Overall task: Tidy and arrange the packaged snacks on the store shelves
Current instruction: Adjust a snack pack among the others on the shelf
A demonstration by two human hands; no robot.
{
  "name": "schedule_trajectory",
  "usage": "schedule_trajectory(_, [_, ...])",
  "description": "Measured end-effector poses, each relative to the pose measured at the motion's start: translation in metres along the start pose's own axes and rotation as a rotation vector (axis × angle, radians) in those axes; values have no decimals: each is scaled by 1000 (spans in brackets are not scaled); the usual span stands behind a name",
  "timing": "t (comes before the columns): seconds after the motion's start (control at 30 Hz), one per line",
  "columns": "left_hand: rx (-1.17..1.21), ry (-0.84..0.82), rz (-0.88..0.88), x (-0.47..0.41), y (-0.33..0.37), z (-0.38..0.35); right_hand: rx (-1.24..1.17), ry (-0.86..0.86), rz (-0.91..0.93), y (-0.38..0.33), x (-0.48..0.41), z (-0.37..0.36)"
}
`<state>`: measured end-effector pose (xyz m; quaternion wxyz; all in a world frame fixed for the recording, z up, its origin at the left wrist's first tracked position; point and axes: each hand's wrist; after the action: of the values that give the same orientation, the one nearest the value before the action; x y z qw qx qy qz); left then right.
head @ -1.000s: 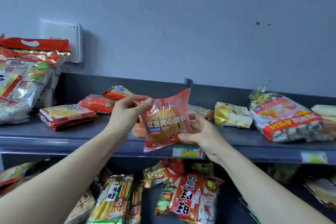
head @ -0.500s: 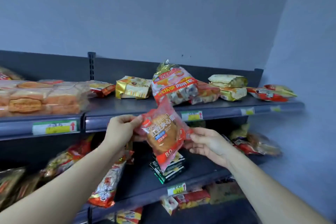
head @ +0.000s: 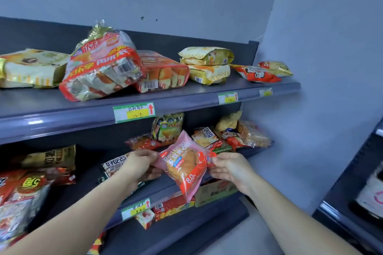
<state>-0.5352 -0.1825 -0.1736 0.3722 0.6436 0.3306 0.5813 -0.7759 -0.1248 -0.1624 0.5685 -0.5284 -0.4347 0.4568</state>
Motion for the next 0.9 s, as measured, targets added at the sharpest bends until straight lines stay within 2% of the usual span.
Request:
schedule_trajectory(0.33, [70, 27, 89, -108, 17, -52, -12, 34, -95, 35, -113, 31])
schedule_trajectory(0.57, [34, 33, 130, -168, 28, -75, 15, 50, -148, 55, -173, 49])
schedule_trajectory(0.73, [-47, 47, 156, -203, 31, -111, 15, 178, -145, 73, -208, 78])
schedule_trajectory(0.9, [-180, 75, 143, -243, 22, -159, -106, 383, -111, 88, -250, 119])
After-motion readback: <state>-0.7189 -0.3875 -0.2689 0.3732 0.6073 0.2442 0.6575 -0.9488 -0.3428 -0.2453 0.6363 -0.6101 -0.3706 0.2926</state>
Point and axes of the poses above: each hand's wrist, its own x-axis away from the middle knuckle, its own z-axis out of the back of the hand, y = z × x, and after that the axes turned 13 degrees about z, right-handed
